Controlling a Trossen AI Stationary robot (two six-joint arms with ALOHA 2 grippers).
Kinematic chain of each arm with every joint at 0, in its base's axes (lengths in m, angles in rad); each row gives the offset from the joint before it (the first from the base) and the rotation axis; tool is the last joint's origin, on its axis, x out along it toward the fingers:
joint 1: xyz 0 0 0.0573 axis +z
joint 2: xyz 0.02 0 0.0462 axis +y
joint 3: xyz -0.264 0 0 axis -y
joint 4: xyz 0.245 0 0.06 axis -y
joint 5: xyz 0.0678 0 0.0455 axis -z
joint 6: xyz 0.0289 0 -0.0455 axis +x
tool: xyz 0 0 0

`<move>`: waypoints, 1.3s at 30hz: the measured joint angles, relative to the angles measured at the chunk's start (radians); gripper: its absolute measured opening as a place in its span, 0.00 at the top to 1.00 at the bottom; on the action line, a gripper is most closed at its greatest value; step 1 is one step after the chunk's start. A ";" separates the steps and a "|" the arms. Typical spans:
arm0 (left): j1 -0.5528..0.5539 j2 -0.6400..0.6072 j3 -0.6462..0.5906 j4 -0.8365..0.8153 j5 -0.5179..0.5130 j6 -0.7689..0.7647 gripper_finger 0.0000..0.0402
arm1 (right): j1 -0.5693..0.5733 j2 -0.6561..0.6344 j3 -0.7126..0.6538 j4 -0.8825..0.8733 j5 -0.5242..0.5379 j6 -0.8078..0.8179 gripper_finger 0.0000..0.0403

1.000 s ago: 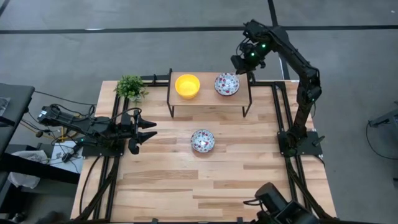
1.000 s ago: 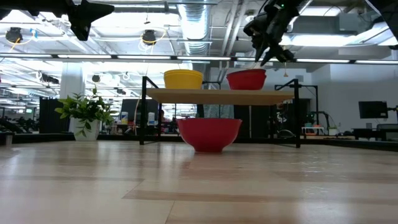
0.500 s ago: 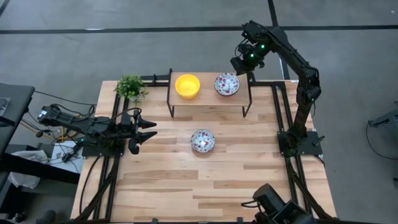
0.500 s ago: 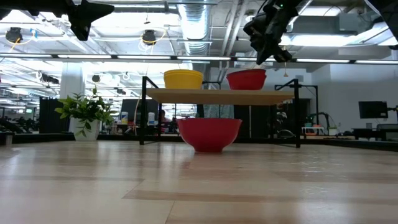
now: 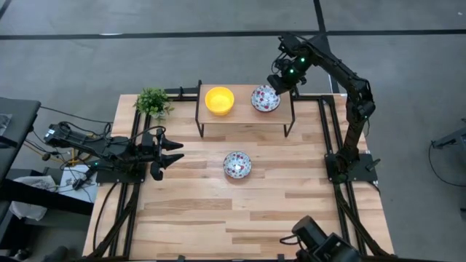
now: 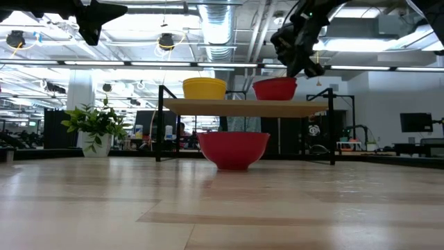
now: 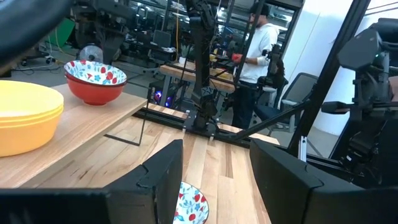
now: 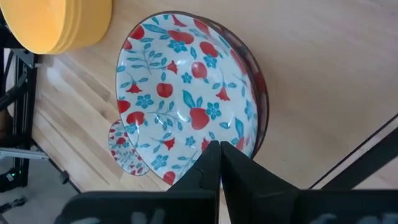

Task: Pick & Place Mini bowls
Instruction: Stack the right white bowl on top of the white bowl on the shelf

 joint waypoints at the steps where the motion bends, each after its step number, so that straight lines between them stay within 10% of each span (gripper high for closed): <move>1: 0.000 0.000 0.000 0.000 0.000 0.000 0.54 | -0.003 0.000 -0.005 0.005 0.000 -0.004 1.00; 39: 0.000 0.000 0.000 0.008 0.000 -0.001 0.54 | -0.046 0.000 -0.020 0.035 -0.005 -0.046 1.00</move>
